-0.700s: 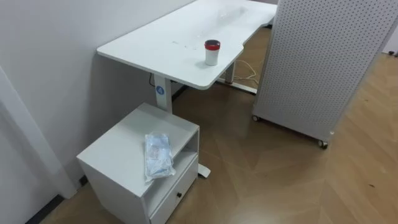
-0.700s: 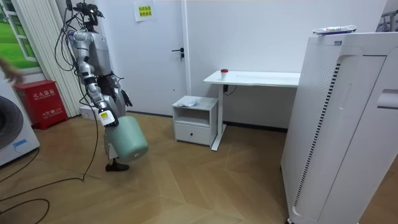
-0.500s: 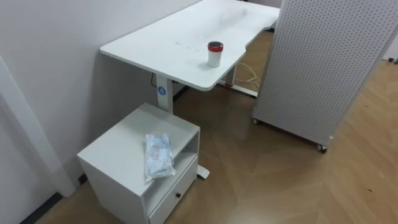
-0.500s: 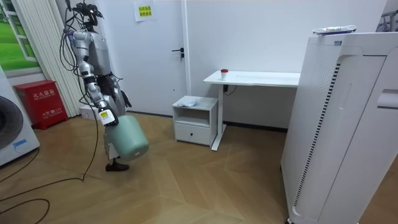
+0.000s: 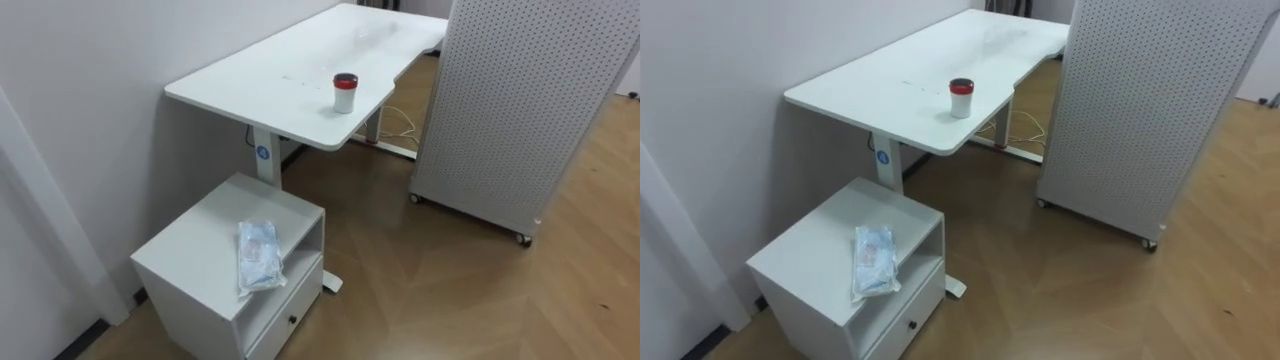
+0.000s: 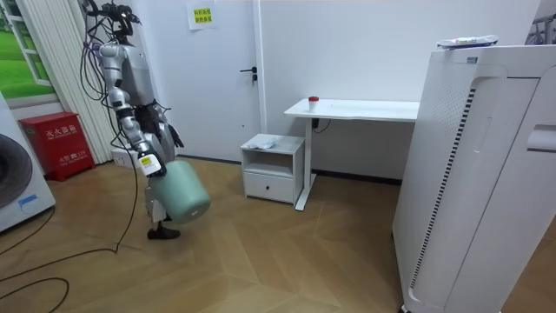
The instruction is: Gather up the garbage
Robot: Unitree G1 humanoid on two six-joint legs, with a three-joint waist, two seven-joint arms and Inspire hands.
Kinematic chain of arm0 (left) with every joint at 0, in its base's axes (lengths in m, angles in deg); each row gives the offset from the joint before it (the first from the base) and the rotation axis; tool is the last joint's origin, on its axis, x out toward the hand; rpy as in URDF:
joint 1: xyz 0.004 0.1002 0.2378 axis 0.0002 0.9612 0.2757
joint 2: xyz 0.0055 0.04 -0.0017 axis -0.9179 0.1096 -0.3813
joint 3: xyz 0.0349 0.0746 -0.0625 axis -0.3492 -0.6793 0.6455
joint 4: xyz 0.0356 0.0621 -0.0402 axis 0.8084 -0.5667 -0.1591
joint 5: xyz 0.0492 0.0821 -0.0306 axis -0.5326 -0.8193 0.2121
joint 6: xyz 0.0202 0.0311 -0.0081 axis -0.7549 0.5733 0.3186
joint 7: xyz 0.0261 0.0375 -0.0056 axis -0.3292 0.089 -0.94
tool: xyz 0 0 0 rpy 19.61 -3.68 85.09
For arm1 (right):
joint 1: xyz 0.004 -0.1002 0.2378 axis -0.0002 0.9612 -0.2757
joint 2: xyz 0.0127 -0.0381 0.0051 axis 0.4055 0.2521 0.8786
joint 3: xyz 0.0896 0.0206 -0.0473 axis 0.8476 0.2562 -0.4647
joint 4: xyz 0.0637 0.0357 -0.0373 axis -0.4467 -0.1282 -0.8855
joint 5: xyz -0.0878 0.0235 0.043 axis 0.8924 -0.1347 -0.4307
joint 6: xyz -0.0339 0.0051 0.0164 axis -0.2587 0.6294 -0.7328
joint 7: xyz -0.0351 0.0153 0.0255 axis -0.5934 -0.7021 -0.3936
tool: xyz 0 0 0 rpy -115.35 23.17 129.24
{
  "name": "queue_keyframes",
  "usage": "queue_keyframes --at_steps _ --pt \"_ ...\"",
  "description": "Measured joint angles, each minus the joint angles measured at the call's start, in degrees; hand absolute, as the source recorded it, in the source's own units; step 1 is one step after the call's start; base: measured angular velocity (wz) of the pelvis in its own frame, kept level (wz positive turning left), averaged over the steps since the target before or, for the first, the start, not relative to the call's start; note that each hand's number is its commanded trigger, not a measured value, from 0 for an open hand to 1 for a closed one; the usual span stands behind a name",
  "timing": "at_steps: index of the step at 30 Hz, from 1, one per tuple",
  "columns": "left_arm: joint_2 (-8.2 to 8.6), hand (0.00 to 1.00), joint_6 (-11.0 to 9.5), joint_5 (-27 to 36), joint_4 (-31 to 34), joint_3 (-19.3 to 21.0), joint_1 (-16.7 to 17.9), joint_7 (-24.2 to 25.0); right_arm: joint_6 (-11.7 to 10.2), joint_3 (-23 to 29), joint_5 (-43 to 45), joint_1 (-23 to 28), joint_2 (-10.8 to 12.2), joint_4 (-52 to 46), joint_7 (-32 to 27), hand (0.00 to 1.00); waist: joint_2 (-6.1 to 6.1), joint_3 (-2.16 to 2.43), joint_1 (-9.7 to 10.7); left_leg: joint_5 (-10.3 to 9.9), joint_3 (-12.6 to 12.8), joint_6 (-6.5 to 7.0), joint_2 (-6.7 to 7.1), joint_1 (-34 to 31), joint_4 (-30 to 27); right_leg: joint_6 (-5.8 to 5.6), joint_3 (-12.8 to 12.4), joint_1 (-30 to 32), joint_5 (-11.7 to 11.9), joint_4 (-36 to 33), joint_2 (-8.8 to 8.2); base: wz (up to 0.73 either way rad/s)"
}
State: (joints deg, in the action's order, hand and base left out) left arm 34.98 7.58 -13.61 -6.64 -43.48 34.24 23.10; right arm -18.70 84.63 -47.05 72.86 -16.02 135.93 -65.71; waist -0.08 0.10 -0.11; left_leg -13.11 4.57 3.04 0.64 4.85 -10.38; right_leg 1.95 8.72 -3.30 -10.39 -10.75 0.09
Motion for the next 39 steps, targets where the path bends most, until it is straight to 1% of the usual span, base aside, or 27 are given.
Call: queue_keyframes --at_steps 3,7,11,13,15,16,18,19,20,21,22,23,24,25,26,27,28,29,30,31,33,34,35,36,37,38,39 --pt "0.0 0.0 -0.1 0.0 -0.7 0.4 0.2 -0.3 -0.6 1.6 0.0 0.7 0.0 0.2 -0.4 1.0 -0.04 -0.21 0.0 0.0 0.0 0.0 0.0 -0.1 0.0 0.01 0.1 0.1 0.0 0.0 -0.01 0.0" --pt "0.02 0.0 0.0 0.0 -1.2 0.6 0.6 -0.7 -0.8 1.7 0.0 1.4 0.0 0.4 -1.1 1.0 -0.12 -0.31 0.0 0.0 0.0 0.0 -0.02 -0.1 0.2 0.04 -0.2 0.3 -0.2 -0.1 0.08 0.0" --pt "0.27 0.0 0.1 0.1 -1.1 2.5 0.9 -0.7 -0.8 1.5 -0.1 1.3 0.2 0.7 -1.9 1.0 -0.28 -0.32 -0.3 -0.2 0.2 -0.2 -0.21 -0.3 -0.3 0.19 -0.2 0.4 -0.4 -0.3 0.29 0.0" --pt "0.27 0.0 0.1 0.1 -1.1 3.3 0.8 -0.7 -0.6 1.6 -0.3 1.0 0.2 1.2 -1.8 1.0 -0.47 -0.46 -0.3 -0.8 0.4 -0.41 -0.33 -0.3 -1.3 0.36 -0.1 0.5 -1.2 -1.5 0.54 0.0" --pt "0.25 0.0 0.2 0.1 -0.9 3.6 0.9 -0.7 -0.3 1.5 -0.4 1.0 0.3 1.2 -1.7 1.0 -0.49 -0.38 -0.4 -3.2 1.2 -1.01 -1.27 -1.3 -5.8 0.95 -0.1 1.3 -3.0 -3.4 0.96 -0.08" --pt "0.19 0.0 0.3 0.1 -0.9 3.7 0.9 -0.7 -0.3 1.5 -0.4 0.8 0.3 1.2 -1.7 1.0 -0.46 -0.39 -0.4 -3.6 1.6 -1.4 -1.48 -1.7 -7.3 1.14 -0.1 1.5 -3.6 -4.3 0.95 -0.06" --pt "-0.13 0.0 0.5 0.1 -1.0 3.7 1.1 -0.7 -0.3 1.5 -0.6 0.7 0.5 1.5 -1.5 1.0 -1.43 -0.42 -0.1 -3.9 2.3 -1.77 -1.95 -5.2 -16.2 1.72 -0.4 1.4 -5.0 -6.1 0.74 0.02" --pt "-0.15 0.0 0.5 0.1 -1.0 3.7 1.2 -0.7 -0.3 1.4 -0.7 0.7 0.5 1.8 -1.5 1.0 -1.97 -0.64 -0.2 -3.9 2.5 -1.77 -2.25 -6.3 -18.9 1.94 -0.6 1.3 -5.1 -6.3 0.56 -0.05" --pt "-0.12 0.0 0.5 0.1 -1.0 3.5 1.3 -0.7 -0.2 0.6 -1.4 0.5 0.3 1.8 -1.6 1.0 -1.97 -0.79 -0.5 -3.7 3.0 -2.04 -3.02 -9.6 -25.4 2.49 -1.0 0.8 -5.5 -6.7 1.07 -0.03" --pt "0.04 0.0 0.4 0.1 -1.0 3.4 1.5 -0.7 -0.1 -0.5 -2.0 0.5 0.0 1.8 -1.7 1.0 -1.64 -0.88 -0.4 -4.1 2.9 -2.24 -3.3 -12.6 -28.5 3.05 -1.4 0.3 -6.1 -7.2 1.42 0.04" --pt "0.12 0.0 0.4 0.1 -0.9 3.3 1.5 -0.7 0.2 -0.7 -2.2 0.5 0.0 1.8 -1.7 1.0 -1.62 -0.88 -0.3 -4.4 2.9 -1.8 -2.87 -14.0 -27.4 3.15 -1.6 0.3 -6.5 -7.5 1.56 0.18" --pt "0.2 0.0 0.1 0.1 -0.4 3.0 1.0 -0.7 0.9 -0.8 -2.6 0.5 -0.2 1.9 -1.8 1.0 -1.76 -0.93 -0.5 -4.4 3.2 -1.83 -2.17 -17.9 -25.0 3.51 -1.8 0.9 -7.8 -8.7 1.56 0.0" --pt "0.19 0.0 -0.3 0.1 -0.4 3.0 1.4 -0.7 1.5 -0.7 -2.5 0.4 -0.4 1.8 -1.8 1.0 -1.76 -0.96 -1.2 -3.5 3.6 -2.42 -1.55 -21.7 -21.7 3.82 -2.3 1.4 -8.8 -10.0 1.38 -0.12" --pt "0.21 0.0 -0.3 0.1 -0.4 3.0 1.8 -0.7 1.5 -0.7 -2.5 0.3 -0.6 1.8 -1.8 1.0 -1.75 -0.95 -1.4 -2.4 3.7 -2.76 -1.51 -23.1 -19.4 3.89 -2.1 1.3 -9.1 -10.1 1.29 -0.42" --pt "0.18 0.0 -0.3 0.1 -0.5 3.1 3.0 -0.9 1.5 -0.9 -2.2 0.5 -0.7 1.7 -1.7 1.0 -1.77 -0.84 -1.8 2.6 4.1 -2.5 -1.6 -24.9 -15.7 3.37 -2.5 0.6 -9.8 -10.2 1.08 -0.35" --pt "0.33 0.0 -0.3 0.3 -0.5 3.1 3.8 -0.9 1.5 -1.0 -1.8 1.3 -0.9 1.2 -1.6 1.0 -1.7 -0.82 -1.8 6.8 4.3 -2.04 -1.74 -25.1 -13.2 2.72 -2.4 -0.7 -10.7 -10.1 0.82 -0.25" --pt "0.47 0.0 -0.4 0.5 -0.5 3.0 3.9 -0.9 1.6 -1.0 -1.8 1.8 -1.0 0.9 -1.6 1.0 -1.68 -0.57 -1.7 8.1 4.4 -1.46 -1.64 -24.8 -13.0 2.38 -2.4 -0.9 -11.1 -10.1 0.76 0.0" --pt "0.74 0.0 -0.9 0.6 -0.5 2.8 3.6 -0.9 1.6 -0.9 -1.8 2.4 -1.0 0.1 -1.6 1.0 -1.45 -0.22 -1.4 8.8 4.8 -0.54 -1.18 -24.6 -13.2 1.74 -2.0 -1.3 -11.8 -9.9 0.26 0.0" --pt "0.93 0.0 -1.6 0.8 -0.5 2.3 3.4 -0.9 1.6 -0.9 -1.6 2.3 -1.0 0.1 -1.7 1.0 -2.02 -0.25 -1.6 9.8 5.1 1.76 -0.77 -24.4 -13.6 1.29 -1.5 -1.8 -12.2 -9.5 -0.2 -0.05" --pt "0.9 0.0 -1.9 0.9 -0.5 2.2 3.4 -0.8 1.6 -0.9 -1.5 2.2 -1.0 0.1 -1.7 1.0 -2.21 -0.28 -1.7 9.3 5.6 1.79 -0.69 -24.3 -14.1 1.1 -1.2 -2.2 -12.4 -9.2 -0.62 -0.15" --pt "0.79 0.0 -3.7 1.4 -0.4 2.2 2.3 -0.8 1.5 -0.8 -0.6 1.8 -1.0 -0.2 -1.7 1.0 -2.7 -0.58 -1.7 7.0 7.0 2.18 -0.56 -24.2 -16.8 0.62 -1.4 -3.7 -12.8 -8.0 -1.61 -0.14" --pt "0.73 0.0 -4.2 1.6 -0.4 2.1 2.1 -0.8 1.5 -0.8 -0.3 1.6 -1.0 -0.3 -1.7 1.0 -2.75 -0.61 -1.7 6.3 7.4 2.17 -0.6 -24.3 -17.5 0.56 -1.6 -4.0 -13.1 -7.9 -1.82 -0.19" --pt "0.66 0.0 -4.8 2.8 -0.3 2.0 2.0 -0.8 1.5 -0.9 -0.1 1.3 -1.0 -0.8 -1.6 1.0 -3.09 -0.67 -1.7 4.6 8.6 2.21 -0.54 -24.3 -18.4 0.43 -2.3 -4.5 -13.9 -8.0 -2.41 -0.18" --pt "0.71 0.0 -4.9 3.8 -0.4 2.0 1.1 -0.8 1.6 -0.9 -0.2 1.4 -1.1 -1.4 -1.6 1.0 -3.36 -0.38 -1.7 3.0 9.3 2.27 -0.17 -24.1 -19.3 -0.06 -2.4 -4.9 -14.8 -8.5 -3.15 -0.16" --pt "0.7 0.0 -4.9 3.9 -0.4 2.0 0.7 -0.7 1.8 -0.9 -0.1 1.4 -1.2 -1.7 -1.7 1.0 -3.49 -0.28 -1.9 2.3 9.4 2.44 0.2 -24.0 -19.5 -0.34 -2.4 -4.7 -15.4 -9.6 -3.78 -0.09" --pt "0.6 0.0 -5.1 4.0 -0.5 2.0 0.4 -0.7 2.0 -0.9 0.0 1.1 -1.4 -2.1 -2.0 1.0 -3.79 -0.34 -2.0 1.2 9.8 2.78 1.14 -23.2 -19.5 -1.49 -2.0 -3.8 -16.3 -13.1 -5.2 -0.06" --pt "0.49 0.0 -5.7 4.7 -0.5 1.9 -0.1 -0.9 1.9 -1.0 -0.1 0.8 -1.6 -2.3 -2.5 1.0 -3.71 -0.32 -2.0 0.4 10.5 3.05 1.45 -22.1 -19.5 -1.7 -1.7 -2.1 -16.3 -18.7 -6.32 -0.08"
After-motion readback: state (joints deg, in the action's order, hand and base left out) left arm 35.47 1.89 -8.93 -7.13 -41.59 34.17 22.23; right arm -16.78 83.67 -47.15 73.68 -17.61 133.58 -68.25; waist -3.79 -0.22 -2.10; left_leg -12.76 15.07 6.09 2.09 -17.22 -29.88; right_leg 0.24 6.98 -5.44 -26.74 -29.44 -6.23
